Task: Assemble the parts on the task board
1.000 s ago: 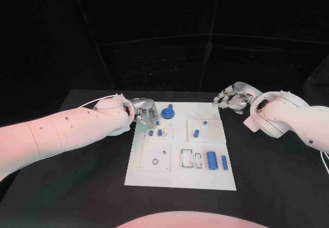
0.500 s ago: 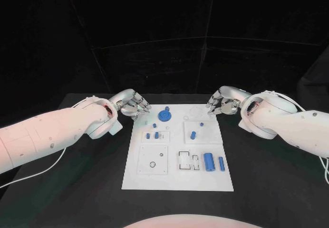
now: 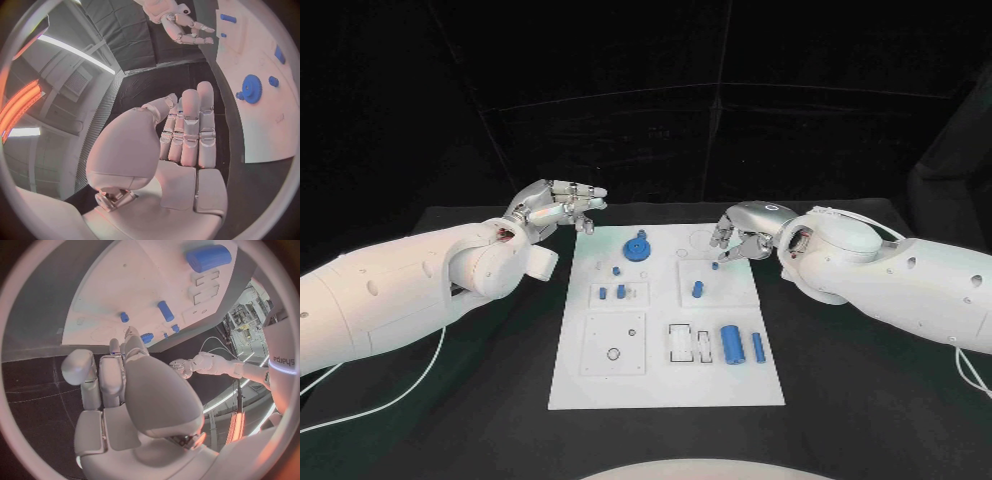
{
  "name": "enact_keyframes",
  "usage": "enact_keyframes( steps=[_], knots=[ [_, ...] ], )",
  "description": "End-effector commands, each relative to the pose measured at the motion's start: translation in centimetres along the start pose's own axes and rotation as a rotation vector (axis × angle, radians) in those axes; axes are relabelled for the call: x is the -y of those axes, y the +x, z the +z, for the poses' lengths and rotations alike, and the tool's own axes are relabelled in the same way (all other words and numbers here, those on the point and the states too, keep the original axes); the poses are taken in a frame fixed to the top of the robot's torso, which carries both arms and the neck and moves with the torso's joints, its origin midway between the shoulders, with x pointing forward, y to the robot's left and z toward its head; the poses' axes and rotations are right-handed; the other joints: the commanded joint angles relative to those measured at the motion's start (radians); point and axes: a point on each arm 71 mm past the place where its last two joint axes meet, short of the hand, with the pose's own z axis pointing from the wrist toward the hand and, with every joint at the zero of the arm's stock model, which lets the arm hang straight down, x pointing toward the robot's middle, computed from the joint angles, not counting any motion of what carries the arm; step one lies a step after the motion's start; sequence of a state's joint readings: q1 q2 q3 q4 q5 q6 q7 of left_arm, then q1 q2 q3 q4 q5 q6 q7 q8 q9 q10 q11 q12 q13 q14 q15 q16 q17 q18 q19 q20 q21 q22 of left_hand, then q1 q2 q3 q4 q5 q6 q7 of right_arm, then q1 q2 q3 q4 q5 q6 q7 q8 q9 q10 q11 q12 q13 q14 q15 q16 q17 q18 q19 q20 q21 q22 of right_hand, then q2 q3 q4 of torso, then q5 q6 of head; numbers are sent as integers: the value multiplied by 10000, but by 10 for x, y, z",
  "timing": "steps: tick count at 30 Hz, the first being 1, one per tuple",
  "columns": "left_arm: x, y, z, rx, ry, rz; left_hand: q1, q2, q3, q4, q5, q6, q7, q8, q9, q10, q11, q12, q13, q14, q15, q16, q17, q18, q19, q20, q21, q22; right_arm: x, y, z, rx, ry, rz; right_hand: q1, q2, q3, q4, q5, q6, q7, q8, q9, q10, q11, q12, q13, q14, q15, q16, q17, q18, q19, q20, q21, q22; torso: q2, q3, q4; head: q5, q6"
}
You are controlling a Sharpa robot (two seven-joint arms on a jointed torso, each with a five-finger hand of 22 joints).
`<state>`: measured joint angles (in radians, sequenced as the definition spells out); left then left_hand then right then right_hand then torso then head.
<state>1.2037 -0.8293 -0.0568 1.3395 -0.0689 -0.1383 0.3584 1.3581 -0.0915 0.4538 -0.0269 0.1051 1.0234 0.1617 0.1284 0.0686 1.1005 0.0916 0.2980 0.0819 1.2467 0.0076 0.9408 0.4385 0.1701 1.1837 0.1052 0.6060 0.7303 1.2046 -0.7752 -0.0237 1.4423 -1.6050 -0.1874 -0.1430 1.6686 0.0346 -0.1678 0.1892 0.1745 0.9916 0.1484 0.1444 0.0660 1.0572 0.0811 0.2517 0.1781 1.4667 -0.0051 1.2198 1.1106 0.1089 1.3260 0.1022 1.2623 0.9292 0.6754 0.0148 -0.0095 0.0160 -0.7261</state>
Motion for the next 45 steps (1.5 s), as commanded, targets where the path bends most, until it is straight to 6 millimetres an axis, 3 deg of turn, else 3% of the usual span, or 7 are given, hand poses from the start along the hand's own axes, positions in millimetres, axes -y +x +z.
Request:
enact_keyframes(
  steps=[1,12,16,24,35,45],
  knots=[
    [4,3,0,-193,380,-1163,-111,8,-9,-67,55,-41,135,51,-14,-79,54,72,-20,-102,14,-79,-24,112,-87,16,-64,-26,-3,4,2,-293,-221,-536,68,-50,105,-2,-39,13,53,-79,-7,-5,63,-79,-91,225,67,63,2,63,-59,36,-38,-77,6,3,-6,6,-11],
    [4,9,-1,-357,292,-1265,-154,-10,-46,-143,56,-206,221,68,-17,-278,140,135,-37,-276,89,-107,-81,103,-202,75,-170,-84,-4,15,4,-1004,-76,-635,136,-9,252,-12,0,37,88,-174,-5,25,85,-197,-277,211,82,43,-26,72,-81,57,-58,-107,0,-5,4,41,-131],
    [4,10,-2,-365,296,-1271,-160,-11,-50,-144,55,-217,226,69,-17,-292,145,139,-38,-285,93,-107,-83,102,-208,78,-176,-87,-4,19,5,-1160,-73,-638,173,20,344,-13,20,95,101,-198,4,92,90,-235,-363,202,84,27,-47,68,-65,63,-40,-77,2,-6,1,43,-122],
    [4,11,-2,-367,295,-1272,-172,-3,-58,-149,55,-238,237,78,-15,-318,155,156,-38,-311,104,-105,-90,102,-225,88,-190,-95,-7,24,8,-1135,-153,-566,438,214,915,-37,-166,221,114,-320,-1,249,91,-430,-667,206,74,70,-2,57,-21,56,13,2,-1,0,-7,76,-147],
    [3,10,-2,-354,271,-1266,-184,4,-66,-154,56,-261,250,87,-13,-344,165,178,-38,-340,114,-105,-98,102,-244,98,-205,-103,-7,30,10,-1469,-114,-571,517,110,1649,-23,-136,447,98,-409,15,509,66,-568,-948,214,50,131,59,40,33,43,94,131,-1,4,-7,86,-166],
    [3,9,-2,-329,242,-1254,-193,8,-72,-158,56,-283,259,92,-12,-367,174,191,-38,-359,121,-104,-104,103,-256,105,-216,-109,-10,32,11,-1435,1,-663,431,-125,2646,-97,-189,830,18,-429,30,894,-19,-661,-1116,225,-32,19,-189,-5,179,-29,286,433,-6,1,-17,69,-180]
  ],
)
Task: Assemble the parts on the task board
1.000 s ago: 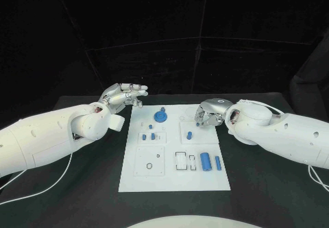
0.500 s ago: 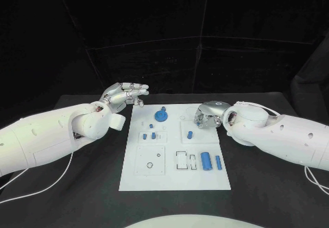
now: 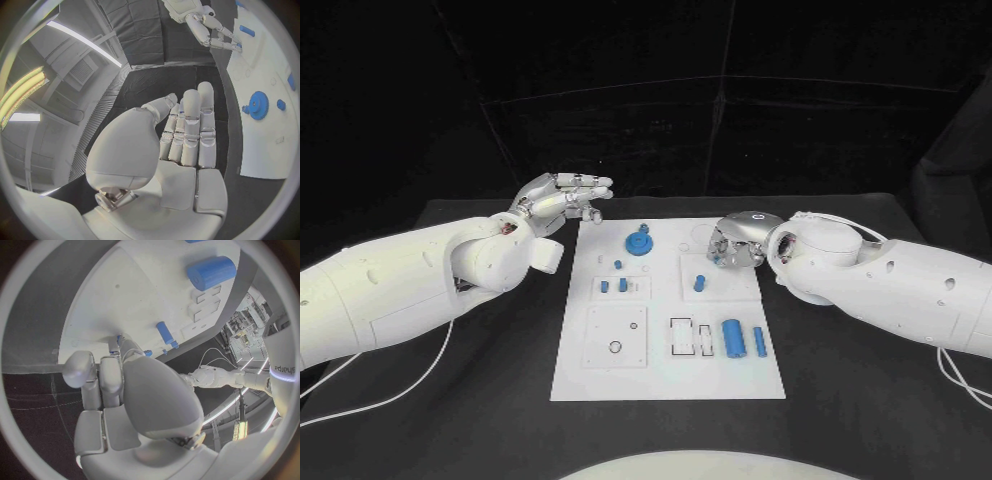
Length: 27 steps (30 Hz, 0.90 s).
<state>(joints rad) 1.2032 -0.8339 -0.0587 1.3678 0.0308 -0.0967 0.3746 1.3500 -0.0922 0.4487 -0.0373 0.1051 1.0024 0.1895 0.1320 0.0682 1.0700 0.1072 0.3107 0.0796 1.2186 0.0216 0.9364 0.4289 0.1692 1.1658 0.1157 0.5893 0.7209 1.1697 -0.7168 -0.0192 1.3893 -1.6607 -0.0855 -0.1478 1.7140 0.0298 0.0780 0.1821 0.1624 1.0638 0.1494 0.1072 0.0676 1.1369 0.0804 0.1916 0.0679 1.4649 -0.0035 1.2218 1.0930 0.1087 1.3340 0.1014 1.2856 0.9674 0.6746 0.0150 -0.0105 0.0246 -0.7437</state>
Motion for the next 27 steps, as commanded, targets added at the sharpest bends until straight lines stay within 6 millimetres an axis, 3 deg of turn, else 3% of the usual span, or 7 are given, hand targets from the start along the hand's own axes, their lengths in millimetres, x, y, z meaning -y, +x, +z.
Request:
enact_keyframes(
  steps=[1,3,5,6,10,18,27],
  knots=[
    [3,0,0,-84,211,-94,-112,15,-21,-54,56,-73,-19,56,-9,-63,18,65,-15,-77,-19,-61,-9,111,-77,0,-50,-16,-2,5,0,-150,97,-171,-34,-100,307,-44,-89,140,1,-61,14,130,-20,-70,-19,246,-58,4,-17,-7,114,-30,72,81,1,-2,-5,-18,-10],
    [3,0,0,-82,209,-93,-108,19,-21,-62,58,-84,-17,59,-9,-75,20,73,-15,-87,-17,-60,-12,112,-82,3,-55,-19,-3,4,-1,97,128,-198,-174,-228,748,-71,-112,221,0,-100,7,218,-12,-127,-30,249,-74,6,-58,-22,145,-51,124,154,1,-2,-3,-22,-14],
    [3,0,0,-76,208,-91,-107,21,-20,-65,59,-88,-17,61,-8,-80,20,76,-15,-92,-16,-60,-14,113,-85,4,-57,-20,-3,2,-2,378,127,-200,-508,-607,1546,-159,-83,300,7,-201,-2,302,-1,-253,-30,247,-88,19,-118,-27,157,-56,170,215,-3,-2,-2,-30,-5],
    [3,0,0,-72,209,-89,-107,21,-20,-65,59,-88,-17,61,-8,-80,20,76,-15,-92,-16,-60,-14,113,-85,4,-57,-20,-4,1,-2,490,118,-193,-588,-631,1730,-169,-67,330,15,-210,2,332,-3,-265,-27,244,-80,14,-142,-28,163,-61,183,236,-5,-2,-3,-31,-4],
    [3,-2,-1,-42,212,-77,-96,24,-18,-79,60,-97,-15,66,-7,-92,22,86,-14,-102,-15,-60,-18,114,-90,6,-62,-23,-5,-2,-6,974,52,-120,-1205,-1110,2953,-467,-28,436,-30,-311,9,445,-8,-369,-15,244,-65,52,-227,-37,183,-60,249,328,-10,-1,-3,-36,-11],
    [3,-3,-1,-41,207,-77,-76,41,-17,-114,61,-113,-13,94,-1,-115,22,131,-9,-66,-17,-1,-7,121,-68,11,-49,-19,-9,-8,-15,1651,-105,206,-1682,-1353,3537,-716,-82,448,15,-359,9,458,-25,-423,-12,243,-57,88,-274,-53,207,-48,298,409,-13,-10,0,-62,19],
    [3,-2,-1,-49,202,-80,-74,40,-18,-120,61,-116,-13,97,-1,-119,22,138,-9,-66,-16,5,-7,121,-67,12,-48,-18,-9,-12,-24,2031,-127,413,-1897,-1444,3752,-831,-126,445,20,-371,9,460,-18,-443,-9,243,-51,111,-290,-64,229,-42,334,474,-3,-6,2,-63,26]
  ],
)
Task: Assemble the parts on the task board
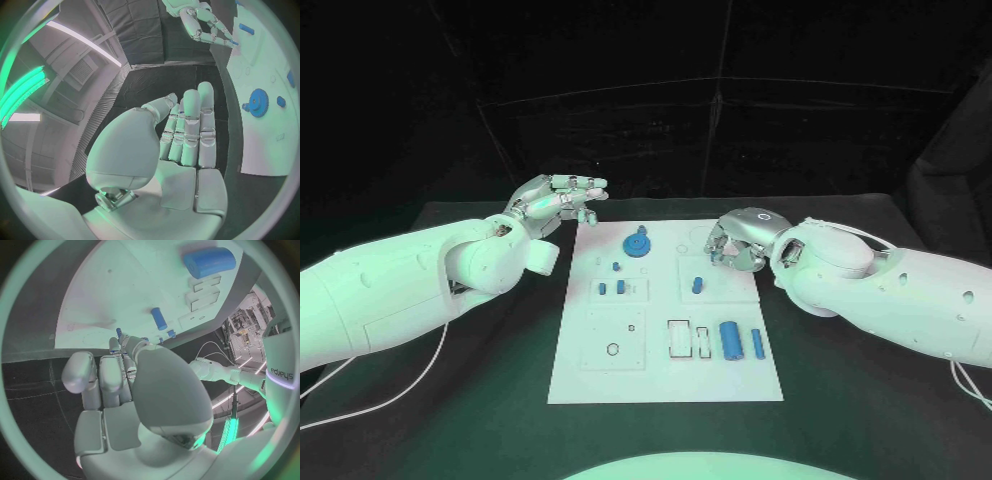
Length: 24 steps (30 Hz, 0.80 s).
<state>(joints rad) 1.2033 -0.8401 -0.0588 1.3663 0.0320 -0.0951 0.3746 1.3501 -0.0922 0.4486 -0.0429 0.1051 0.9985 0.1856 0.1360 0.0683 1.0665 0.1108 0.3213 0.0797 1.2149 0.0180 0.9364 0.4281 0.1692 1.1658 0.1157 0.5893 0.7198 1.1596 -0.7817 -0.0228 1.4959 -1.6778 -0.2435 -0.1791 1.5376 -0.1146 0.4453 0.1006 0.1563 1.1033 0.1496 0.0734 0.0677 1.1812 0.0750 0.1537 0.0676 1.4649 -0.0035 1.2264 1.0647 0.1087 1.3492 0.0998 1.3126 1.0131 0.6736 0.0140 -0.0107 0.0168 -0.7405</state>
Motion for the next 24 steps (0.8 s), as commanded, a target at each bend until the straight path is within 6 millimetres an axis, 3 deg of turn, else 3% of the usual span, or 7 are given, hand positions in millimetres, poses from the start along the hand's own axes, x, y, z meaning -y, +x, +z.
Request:
enact_keyframes(
  steps=[1,5,11,22,24],
  knots=[
    [2,1,0,-114,200,-90,-75,39,-18,-64,61,-78,26,58,-2,-84,-13,32,-10,-29,20,5,1,121,-67,12,-48,-7,-2,-6,-4,554,-9,228,-133,0,78,-16,-66,51,17,-33,8,17,36,-63,-6,244,-51,65,-7,-65,76,-26,64,17,5,3,3,21,-6],
    [2,1,0,-108,198,-88,-75,39,-18,-64,61,-78,26,58,-2,-84,-13,32,-10,-29,20,5,1,121,-67,12,-48,-7,-12,-10,-13,618,-250,493,-173,-17,127,-49,-66,60,16,-30,11,25,35,-63,-4,244,-52,72,-10,-66,79,-27,70,26,7,5,-3,67,-26],
    [2,2,1,-142,212,-99,-74,38,-19,-68,61,-81,26,60,-1,-87,-13,36,-9,-32,20,7,1,122,-67,13,-48,-8,-47,-15,-19,768,-1175,977,-234,-44,197,-98,-59,66,18,-30,12,31,35,-67,-3,246,-53,87,-7,-71,91,-28,89,61,3,1,22,119,-36],
    [1,10,5,-297,209,-152,-73,37,-20,-72,61,-83,27,62,-1,-90,-12,40,-9,-35,21,9,1,122,-68,13,-48,-8,-98,-12,-3,694,-2610,1474,-297,-63,279,-155,-39,48,32,-41,8,21,45,-79,-4,254,-49,123,24,-74,98,-30,102,82,13,-20,11,398,-120],
    [1,11,5,-323,210,-161,-73,37,-20,-72,61,-83,27,62,-1,-90,-12,40,-9,-35,21,9,1,122,-68,13,-48,-8,-103,-7,-1,554,-2740,1542,-314,-67,296,-168,-33,41,35,-45,6,17,47,-82,-4,255,-48,127,24,-73,97,-29,103,81,13,-32,39,421,-160]
  ],
)
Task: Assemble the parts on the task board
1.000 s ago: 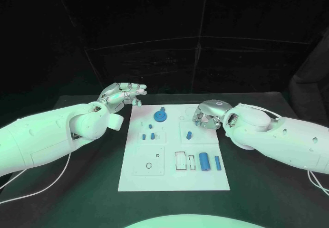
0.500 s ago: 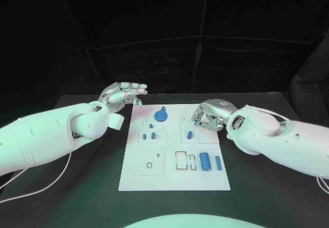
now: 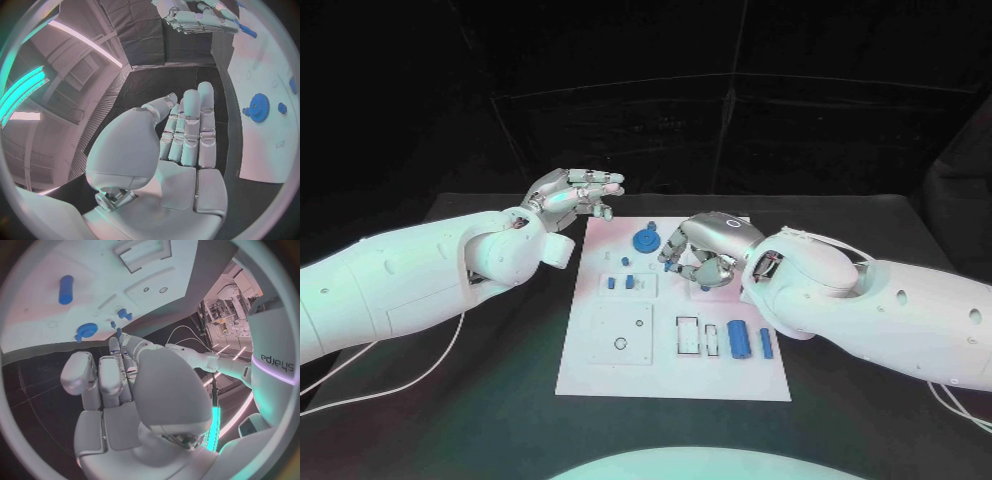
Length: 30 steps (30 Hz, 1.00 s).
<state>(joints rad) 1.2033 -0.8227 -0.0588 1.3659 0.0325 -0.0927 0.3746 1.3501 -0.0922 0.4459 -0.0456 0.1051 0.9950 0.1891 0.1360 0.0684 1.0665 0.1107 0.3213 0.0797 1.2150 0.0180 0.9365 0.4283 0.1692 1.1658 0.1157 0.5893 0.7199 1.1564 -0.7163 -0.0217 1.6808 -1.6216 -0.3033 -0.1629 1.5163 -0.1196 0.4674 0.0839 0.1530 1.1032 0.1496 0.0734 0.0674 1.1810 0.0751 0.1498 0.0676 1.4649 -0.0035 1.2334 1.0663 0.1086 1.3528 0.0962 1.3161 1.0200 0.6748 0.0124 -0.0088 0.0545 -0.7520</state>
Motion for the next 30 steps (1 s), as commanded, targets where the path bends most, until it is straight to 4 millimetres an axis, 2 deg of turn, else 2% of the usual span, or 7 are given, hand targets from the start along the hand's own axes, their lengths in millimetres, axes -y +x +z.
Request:
enact_keyframes(
  steps=[1,3,5,6,12,23,30],
  knots=[
    [2,3,1,-151,213,-96,-73,37,8,-45,61,-48,-8,63,-2,-90,-12,40,-10,-36,21,8,-1,122,-68,13,-48,-9,-5,8,3,-94,-361,274,-104,-17,78,-3,1,41,36,-45,9,18,47,-43,-4,255,-48,57,8,-72,61,6,67,11,1,-21,38,58,-76],
    [2,4,2,-162,216,-98,-91,39,-3,-41,60,-53,-4,74,0,-96,-8,59,-8,-49,25,13,-4,121,-74,18,-52,-11,-8,16,5,-273,-417,390,-118,-19,89,-11,5,36,39,-47,8,14,50,-46,-4,255,-46,59,6,-71,58,7,66,7,2,-24,36,101,-88],
    [2,4,2,-156,217,-95,-128,40,-24,-26,56,-60,0,86,2,-105,-2,78,-6,-60,33,20,-6,119,-80,25,-57,-14,-11,25,7,-469,-459,505,-131,-19,98,-17,9,33,41,-48,8,10,52,-49,-5,256,-44,62,7,-71,59,7,68,10,0,-1,-15,208,-118],
    [2,4,2,-146,219,-90,-128,40,-24,-26,56,-60,0,86,2,-105,-2,78,-6,-60,33,20,-6,119,-80,25,-57,-14,-13,32,8,-609,-480,588,-147,-21,108,-24,11,26,44,-51,7,2,56,-54,-5,257,-42,68,12,-72,60,7,71,16,0,9,-16,247,-150],
    [2,6,3,-171,227,-96,-133,38,-28,-25,56,-63,0,88,2,-108,-2,83,-6,-63,34,21,-7,119,-81,26,-58,-15,-20,53,9,-1056,-588,883,-173,-26,123,-36,10,13,50,-56,5,-11,61,-62,-7,259,-38,76,16,-73,61,7,75,22,8,15,-27,371,-207],
    [2,8,4,-226,218,-115,-131,39,-29,-30,57,-67,-1,92,2,-112,-3,89,-5,-66,34,24,-8,120,-82,27,-59,-16,-25,68,11,-1430,-685,1028,-214,-28,134,-47,4,3,56,-58,5,-19,67,-67,-6,259,-34,78,8,-73,59,8,75,20,4,22,-16,510,-345],
    [1,8,5,-258,210,-126,-131,39,-29,-30,57,-67,-1,92,2,-112,-3,89,-5,-66,34,24,-8,120,-82,27,-59,-16,-26,73,13,-1553,-726,884,-250,-32,141,-59,-17,-4,59,-58,5,-25,70,-70,-5,259,-30,83,7,-74,60,10,79,27,-1,12,-13,563,-412]
  ],
)
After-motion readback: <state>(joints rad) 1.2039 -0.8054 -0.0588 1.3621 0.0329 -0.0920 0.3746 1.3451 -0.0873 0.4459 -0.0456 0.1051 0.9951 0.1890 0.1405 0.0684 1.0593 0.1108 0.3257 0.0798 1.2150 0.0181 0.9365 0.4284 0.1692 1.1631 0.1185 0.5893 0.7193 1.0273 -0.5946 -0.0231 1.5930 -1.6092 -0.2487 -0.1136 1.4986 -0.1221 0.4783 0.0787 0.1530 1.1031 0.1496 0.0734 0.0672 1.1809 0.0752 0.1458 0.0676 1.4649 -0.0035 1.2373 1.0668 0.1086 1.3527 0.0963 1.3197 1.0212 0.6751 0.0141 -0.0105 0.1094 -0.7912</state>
